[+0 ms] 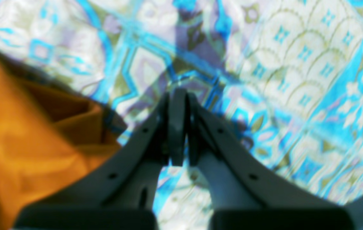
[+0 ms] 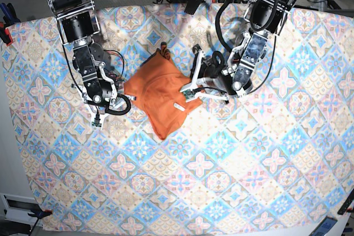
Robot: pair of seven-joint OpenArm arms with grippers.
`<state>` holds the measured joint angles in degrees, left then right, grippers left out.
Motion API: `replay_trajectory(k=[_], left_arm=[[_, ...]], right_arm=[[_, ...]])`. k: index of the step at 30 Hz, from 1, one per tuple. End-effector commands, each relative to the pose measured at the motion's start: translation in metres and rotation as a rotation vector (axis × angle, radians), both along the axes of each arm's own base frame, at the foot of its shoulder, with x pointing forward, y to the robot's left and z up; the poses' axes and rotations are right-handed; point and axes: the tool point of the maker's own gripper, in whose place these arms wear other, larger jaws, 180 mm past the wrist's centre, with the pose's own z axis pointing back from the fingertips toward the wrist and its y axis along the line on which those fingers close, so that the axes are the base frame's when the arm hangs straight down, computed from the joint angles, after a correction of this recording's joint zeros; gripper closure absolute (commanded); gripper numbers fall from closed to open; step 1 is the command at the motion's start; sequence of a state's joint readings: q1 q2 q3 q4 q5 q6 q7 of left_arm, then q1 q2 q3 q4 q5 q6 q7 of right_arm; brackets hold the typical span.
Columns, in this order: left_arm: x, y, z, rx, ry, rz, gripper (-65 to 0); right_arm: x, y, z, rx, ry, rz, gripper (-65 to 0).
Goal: Fold the T-shirt properly
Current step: 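Press and square the folded shirt with both grippers, then release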
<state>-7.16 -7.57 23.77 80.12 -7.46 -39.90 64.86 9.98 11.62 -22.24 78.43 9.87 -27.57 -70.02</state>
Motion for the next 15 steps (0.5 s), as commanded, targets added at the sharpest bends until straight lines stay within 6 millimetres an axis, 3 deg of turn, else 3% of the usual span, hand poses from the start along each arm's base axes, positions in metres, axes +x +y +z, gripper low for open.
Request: replay_trajectory(k=[1, 3, 7, 15], left_arm=[[0.011, -0.004, 0.005, -0.017, -0.015, 0.005, -3.1], [0.015, -0.015, -0.002, -0.048, 0.01, 0.015, -3.1], [0.014, -0.014, -0.023, -0.064, 0.076, 0.048, -3.0], [0.034, -0.018, -0.019, -0.092, 0.06, 0.067, -2.9]], right_arm=[[0.017, -0.004, 0.012, -0.02, -0.061, 0.019, -0.3], [0.021, -0.003, 0.013, -0.025, -0.087, 0.048, -0.3], [0.024, 0.005, 0.014, -0.032, -0.104, 0.085, -0.3], [0.015, 0.036, 0.007, -0.03, -0.078, 0.194, -0.3]])
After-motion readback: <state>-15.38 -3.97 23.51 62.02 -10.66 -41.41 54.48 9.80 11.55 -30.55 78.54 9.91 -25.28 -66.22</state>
